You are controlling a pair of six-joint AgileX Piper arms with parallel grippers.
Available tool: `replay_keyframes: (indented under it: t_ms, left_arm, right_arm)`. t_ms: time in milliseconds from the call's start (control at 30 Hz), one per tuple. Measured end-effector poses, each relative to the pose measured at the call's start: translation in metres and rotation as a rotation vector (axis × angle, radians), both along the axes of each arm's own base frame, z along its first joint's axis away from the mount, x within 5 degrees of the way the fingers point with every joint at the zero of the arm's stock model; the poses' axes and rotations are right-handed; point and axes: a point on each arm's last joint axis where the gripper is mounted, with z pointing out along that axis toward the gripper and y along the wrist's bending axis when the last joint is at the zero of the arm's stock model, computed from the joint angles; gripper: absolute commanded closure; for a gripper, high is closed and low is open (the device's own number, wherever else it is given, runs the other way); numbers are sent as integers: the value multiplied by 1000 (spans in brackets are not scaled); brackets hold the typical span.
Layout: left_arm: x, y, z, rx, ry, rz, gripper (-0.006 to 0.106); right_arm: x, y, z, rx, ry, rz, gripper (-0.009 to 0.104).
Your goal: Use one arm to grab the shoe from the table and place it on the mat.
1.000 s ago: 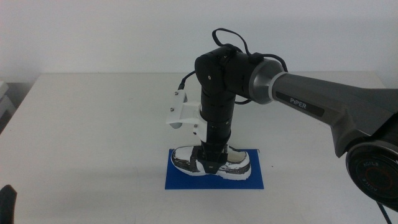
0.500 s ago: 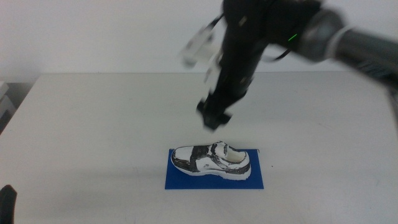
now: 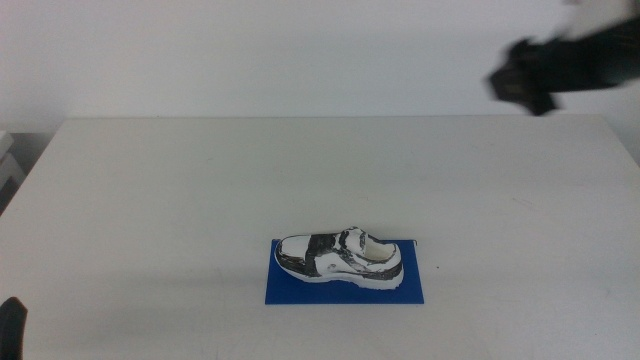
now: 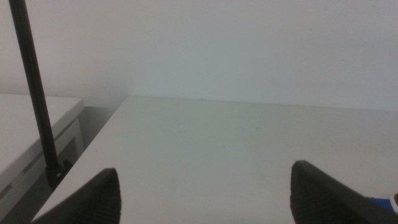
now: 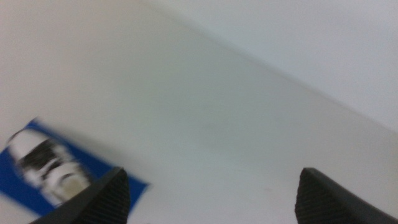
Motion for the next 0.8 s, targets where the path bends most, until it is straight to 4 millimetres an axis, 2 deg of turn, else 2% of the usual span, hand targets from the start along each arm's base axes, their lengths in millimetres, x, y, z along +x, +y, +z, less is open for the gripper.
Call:
replay_keyframes:
  t_ms: [100,167,333,567,800]
  left_arm:
    - [0,0,0,0,0,0,7]
    - [0,0,0,0,0,0,7]
    - [0,0,0,0,0,0,7]
    - [0,0,0,0,0,0,7]
    - [0,0,0,0,0,0,7]
  right_arm:
    - [-31,-33,1,48,-111,-75,22]
    - [-53,-53,-6,73,-171,-126,22]
    - [-101,-82,-28,109,-304,-214,22]
    - [-147,-92,-83,157,-464,-229,22]
    - [-171,-94,-130,191,-556,-213,22]
